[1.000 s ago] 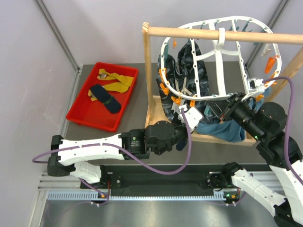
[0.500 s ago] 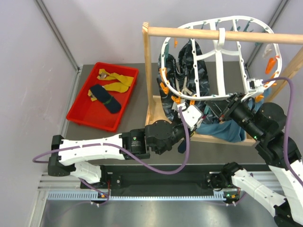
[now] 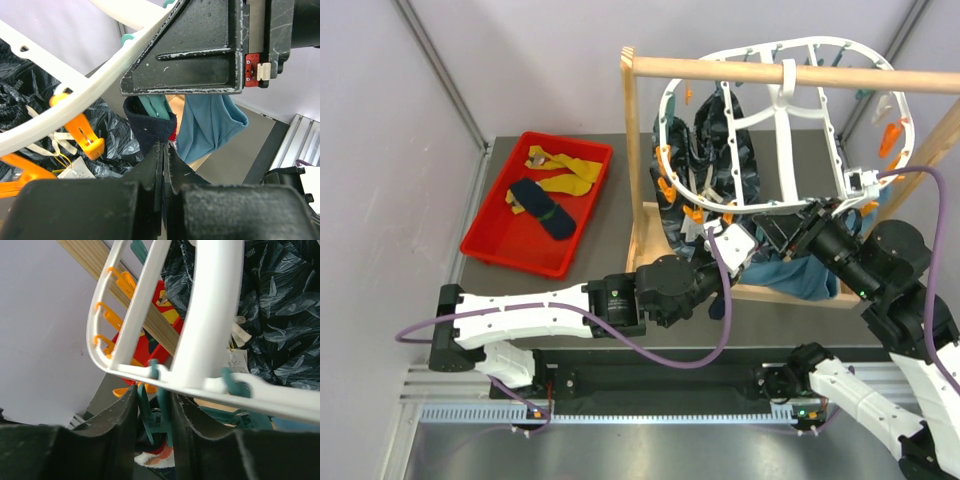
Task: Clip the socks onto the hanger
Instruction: Clamp the sock onto the hanger.
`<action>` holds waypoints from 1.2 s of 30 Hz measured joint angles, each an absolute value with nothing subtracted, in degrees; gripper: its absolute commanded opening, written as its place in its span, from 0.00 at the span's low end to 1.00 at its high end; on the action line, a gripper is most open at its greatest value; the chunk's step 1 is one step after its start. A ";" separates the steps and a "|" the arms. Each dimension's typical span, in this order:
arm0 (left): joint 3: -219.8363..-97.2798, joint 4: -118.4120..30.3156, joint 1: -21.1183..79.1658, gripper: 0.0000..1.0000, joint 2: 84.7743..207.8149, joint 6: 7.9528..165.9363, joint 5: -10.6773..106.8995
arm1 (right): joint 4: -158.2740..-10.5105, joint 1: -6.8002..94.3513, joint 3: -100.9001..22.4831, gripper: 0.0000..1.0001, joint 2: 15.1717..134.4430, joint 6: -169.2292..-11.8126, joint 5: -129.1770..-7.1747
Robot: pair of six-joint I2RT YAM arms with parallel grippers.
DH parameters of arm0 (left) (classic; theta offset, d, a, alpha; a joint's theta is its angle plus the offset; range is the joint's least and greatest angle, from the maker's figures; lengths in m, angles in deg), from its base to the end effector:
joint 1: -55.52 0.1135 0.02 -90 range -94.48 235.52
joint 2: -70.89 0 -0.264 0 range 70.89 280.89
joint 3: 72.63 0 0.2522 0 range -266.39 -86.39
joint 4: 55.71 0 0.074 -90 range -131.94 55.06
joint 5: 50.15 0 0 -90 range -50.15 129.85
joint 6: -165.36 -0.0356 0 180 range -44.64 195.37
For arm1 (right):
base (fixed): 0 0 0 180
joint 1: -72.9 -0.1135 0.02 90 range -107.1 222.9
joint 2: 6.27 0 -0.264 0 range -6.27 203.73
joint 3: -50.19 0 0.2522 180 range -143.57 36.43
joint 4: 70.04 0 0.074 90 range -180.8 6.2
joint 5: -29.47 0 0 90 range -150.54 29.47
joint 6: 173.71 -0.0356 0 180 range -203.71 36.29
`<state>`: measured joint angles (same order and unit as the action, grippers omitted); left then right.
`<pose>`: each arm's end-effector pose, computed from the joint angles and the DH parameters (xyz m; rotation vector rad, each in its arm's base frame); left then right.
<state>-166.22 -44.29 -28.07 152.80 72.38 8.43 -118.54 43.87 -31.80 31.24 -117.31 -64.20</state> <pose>0.0558 -0.3300 0.4264 0.7423 1.4255 -0.6733 0.0861 0.0504 0.4433 0.0172 1.7167 0.8784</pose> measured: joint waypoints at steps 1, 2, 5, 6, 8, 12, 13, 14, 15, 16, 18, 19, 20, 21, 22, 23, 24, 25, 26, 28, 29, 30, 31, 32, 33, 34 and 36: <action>-166.24 -44.38 -28.07 0.00 152.80 72.38 8.43 | -118.54 43.87 -31.80 0.32 31.16 -117.36 -64.59; -166.29 -44.43 -28.07 0.00 152.80 72.38 8.43 | -118.45 43.87 -31.80 0.37 31.11 -117.31 -64.70; -166.55 -44.51 -28.05 0.00 152.82 72.38 8.43 | -118.71 43.87 -31.80 0.42 31.11 -117.36 -65.07; -166.55 -44.56 -28.05 0.00 152.82 72.38 8.45 | -118.76 43.87 -31.80 0.43 31.11 -117.36 -65.27; -166.59 -44.58 -28.07 0.00 152.82 72.38 8.43 | -119.04 43.87 -31.82 0.46 31.09 -117.33 -65.38; -166.59 -44.58 -28.07 0.20 152.82 72.25 8.50 | -119.50 43.87 -31.82 0.50 31.07 -117.31 -65.40; -166.59 -44.60 -28.07 0.25 152.82 72.32 8.61 | -119.74 43.87 -31.84 0.50 30.98 -117.25 -65.38; -166.59 -44.64 -28.07 0.30 152.80 72.16 8.74 | -120.13 43.87 -31.84 0.52 30.89 -117.18 -65.29; -166.59 -44.77 -28.07 0.37 152.78 72.23 9.00 | -120.55 43.87 -31.84 0.55 30.76 -117.16 -65.16; -166.48 -44.97 -28.09 0.38 152.67 72.27 9.24 | -120.92 43.87 -31.84 0.56 30.54 -117.05 -65.09; -165.72 -44.97 -28.11 0.41 151.88 72.53 9.87 | -121.55 43.87 -31.95 0.66 30.02 -116.61 -64.92; -165.11 -45.04 -28.11 0.41 151.25 72.64 10.27 | -121.69 43.87 -31.98 0.70 29.74 -116.33 -64.81; -164.28 -44.91 -28.11 0.41 150.35 72.77 10.46 | -122.08 43.87 -32.15 0.78 29.34 -115.78 -64.72; -163.38 -44.77 -28.11 0.41 149.28 72.99 10.51 | -122.39 43.87 -32.39 0.81 29.01 -115.23 -64.72; -162.77 -44.56 -28.11 0.41 148.32 73.23 10.51 | -122.54 43.87 -32.48 0.83 28.58 -114.56 -64.72; -161.89 -44.40 -28.11 0.41 146.94 73.61 10.46 | -122.82 43.87 -32.59 0.86 28.16 -113.62 -64.83; -161.06 -44.05 -28.11 0.41 145.54 74.00 10.44 | -122.89 43.87 -32.63 0.87 27.64 -112.79 -64.92; -160.17 -43.86 -28.11 0.42 143.99 74.44 10.46 | -123.02 43.87 -32.63 0.89 27.03 -111.89 -65.14; -158.96 -43.81 -28.11 0.42 142.20 75.00 10.44 | -123.22 43.87 -32.61 0.91 26.33 -110.93 -65.40; -156.23 -43.66 -28.11 0.43 138.00 75.97 10.42 | -123.63 43.87 -32.61 0.95 25.10 -109.09 -66.08; -155.03 -43.64 -28.11 0.45 135.99 76.53 10.40 | -123.87 43.87 -32.59 0.99 24.60 -108.20 -66.49; -154.11 -43.70 -28.11 0.45 134.46 76.88 10.42 | -124.16 43.87 -32.57 1.00 24.12 -107.28 -66.88; -153.19 -43.77 -28.11 0.47 132.91 77.30 10.46 | -124.48 43.87 -32.57 1.00 23.77 -106.34 -67.12; -152.45 -43.79 -28.11 0.49 131.75 77.63 10.49 | -124.99 43.87 -32.57 1.00 23.48 -105.44 -67.30; -151.71 -43.88 -28.11 0.51 130.63 78.02 10.66 | -125.47 43.87 -32.57 1.00 23.33 -104.72 -67.34; -151.16 -44.14 -28.11 0.53 129.98 78.37 11.01 | -125.88 43.87 -32.57 1.00 23.27 -104.04 -67.32; -150.09 -44.93 -28.11 0.57 129.37 78.74 12.41 | -127.22 43.87 -32.57 1.00 23.24 -102.65 -67.23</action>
